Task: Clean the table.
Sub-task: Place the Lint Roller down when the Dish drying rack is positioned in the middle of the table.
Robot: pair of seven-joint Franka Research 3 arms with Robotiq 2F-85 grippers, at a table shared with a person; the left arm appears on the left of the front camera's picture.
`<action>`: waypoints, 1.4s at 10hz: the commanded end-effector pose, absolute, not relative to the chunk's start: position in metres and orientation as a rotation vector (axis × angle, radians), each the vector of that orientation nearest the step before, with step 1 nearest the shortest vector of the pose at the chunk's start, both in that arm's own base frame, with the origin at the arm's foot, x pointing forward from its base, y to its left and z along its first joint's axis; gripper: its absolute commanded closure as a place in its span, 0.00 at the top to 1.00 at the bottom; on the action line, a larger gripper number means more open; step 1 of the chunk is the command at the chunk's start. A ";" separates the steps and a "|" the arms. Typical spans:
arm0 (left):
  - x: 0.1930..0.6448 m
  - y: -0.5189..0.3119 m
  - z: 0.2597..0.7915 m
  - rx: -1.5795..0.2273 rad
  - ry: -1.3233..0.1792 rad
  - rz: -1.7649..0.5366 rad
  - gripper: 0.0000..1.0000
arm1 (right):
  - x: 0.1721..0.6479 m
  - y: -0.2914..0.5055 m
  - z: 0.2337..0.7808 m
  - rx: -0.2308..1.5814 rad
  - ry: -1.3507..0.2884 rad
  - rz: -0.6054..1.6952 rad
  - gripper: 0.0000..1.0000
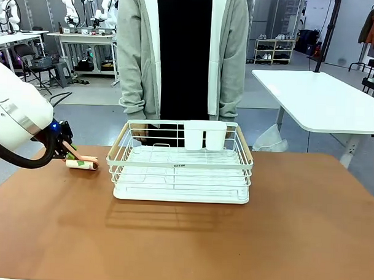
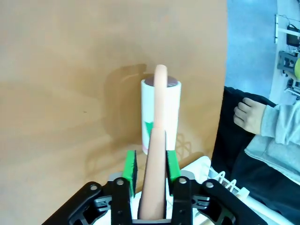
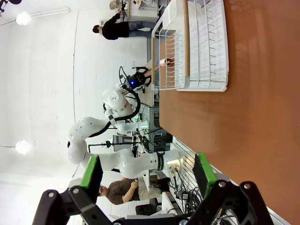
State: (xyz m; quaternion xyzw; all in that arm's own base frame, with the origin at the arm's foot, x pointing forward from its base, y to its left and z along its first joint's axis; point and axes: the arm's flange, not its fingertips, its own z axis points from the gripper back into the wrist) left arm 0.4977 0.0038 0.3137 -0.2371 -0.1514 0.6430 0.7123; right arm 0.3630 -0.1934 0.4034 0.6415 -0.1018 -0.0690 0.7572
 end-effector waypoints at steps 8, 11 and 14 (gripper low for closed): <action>0.470 0.000 0.373 -0.377 -0.289 1.535 1.00 | 0.361 -0.192 0.407 1.400 -0.228 -0.140 1.00; 0.465 -0.001 0.388 -0.365 -0.245 1.542 1.00 | 0.361 -0.192 0.407 1.400 -0.228 -0.140 1.00; 0.465 0.009 0.376 -0.378 -0.269 1.525 1.00 | 0.361 -0.192 0.407 1.400 -0.228 -0.140 1.00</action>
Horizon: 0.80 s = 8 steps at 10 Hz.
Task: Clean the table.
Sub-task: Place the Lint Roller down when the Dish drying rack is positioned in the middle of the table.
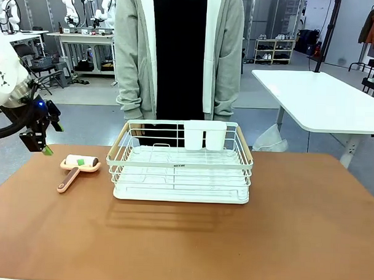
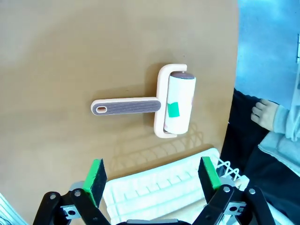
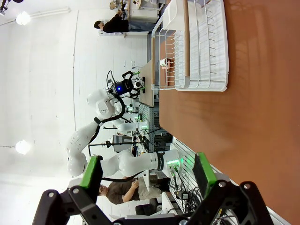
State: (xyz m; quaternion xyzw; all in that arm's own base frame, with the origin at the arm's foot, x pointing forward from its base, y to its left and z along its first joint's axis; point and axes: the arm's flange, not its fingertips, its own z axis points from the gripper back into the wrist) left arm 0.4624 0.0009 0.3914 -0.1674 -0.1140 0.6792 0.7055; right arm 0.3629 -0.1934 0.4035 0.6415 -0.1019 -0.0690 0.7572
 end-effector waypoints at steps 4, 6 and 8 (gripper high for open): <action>0.465 0.009 0.376 -0.378 -0.269 1.525 1.00 | 0.361 -0.192 0.407 1.400 -0.228 -0.140 1.00; 0.465 0.009 0.376 -0.378 -0.269 1.525 1.00 | 0.361 -0.192 0.407 1.400 -0.228 -0.140 1.00; 0.465 0.009 0.376 -0.378 -0.269 1.525 1.00 | 0.361 -0.192 0.407 1.400 -0.228 -0.140 1.00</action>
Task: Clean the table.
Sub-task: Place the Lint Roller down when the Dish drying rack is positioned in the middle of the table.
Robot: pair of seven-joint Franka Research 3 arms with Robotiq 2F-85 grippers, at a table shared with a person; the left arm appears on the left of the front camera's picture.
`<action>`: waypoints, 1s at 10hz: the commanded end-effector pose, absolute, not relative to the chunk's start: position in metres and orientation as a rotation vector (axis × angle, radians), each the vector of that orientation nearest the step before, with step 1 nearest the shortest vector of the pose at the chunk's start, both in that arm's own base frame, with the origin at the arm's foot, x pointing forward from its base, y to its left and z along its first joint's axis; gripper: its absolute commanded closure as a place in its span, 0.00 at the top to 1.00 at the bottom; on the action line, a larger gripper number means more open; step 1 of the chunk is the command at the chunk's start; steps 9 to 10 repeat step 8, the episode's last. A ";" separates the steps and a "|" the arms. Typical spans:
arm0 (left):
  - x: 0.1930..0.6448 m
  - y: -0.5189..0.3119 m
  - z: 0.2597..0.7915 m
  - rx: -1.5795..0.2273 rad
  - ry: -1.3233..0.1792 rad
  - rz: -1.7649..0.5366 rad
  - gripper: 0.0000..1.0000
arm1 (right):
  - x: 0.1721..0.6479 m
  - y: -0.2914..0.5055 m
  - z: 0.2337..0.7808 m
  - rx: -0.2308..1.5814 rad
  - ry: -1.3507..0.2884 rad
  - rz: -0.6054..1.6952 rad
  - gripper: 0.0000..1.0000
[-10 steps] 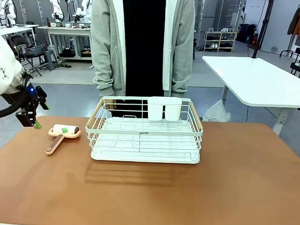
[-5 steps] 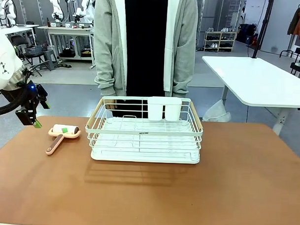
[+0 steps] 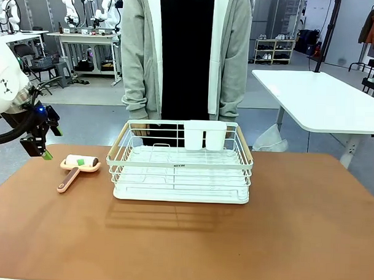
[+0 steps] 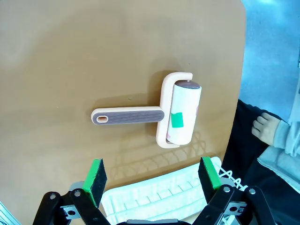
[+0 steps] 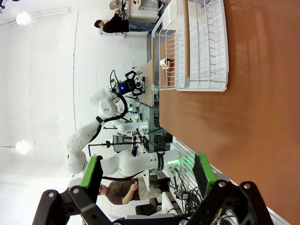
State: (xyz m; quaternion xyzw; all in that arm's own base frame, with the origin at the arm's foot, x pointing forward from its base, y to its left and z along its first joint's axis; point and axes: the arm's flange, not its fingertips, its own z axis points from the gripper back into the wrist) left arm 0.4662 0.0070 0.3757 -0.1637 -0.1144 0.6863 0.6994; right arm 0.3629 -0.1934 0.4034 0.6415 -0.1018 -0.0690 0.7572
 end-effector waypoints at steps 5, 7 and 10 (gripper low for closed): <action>0.465 0.009 0.376 -0.378 -0.269 1.525 1.00 | 0.361 -0.192 0.407 1.400 -0.228 -0.140 1.00; 0.465 0.009 0.376 -0.378 -0.269 1.525 1.00 | 0.361 -0.192 0.407 1.400 -0.228 -0.140 1.00; 0.465 0.009 0.376 -0.378 -0.269 1.525 1.00 | 0.361 -0.192 0.407 1.400 -0.228 -0.140 1.00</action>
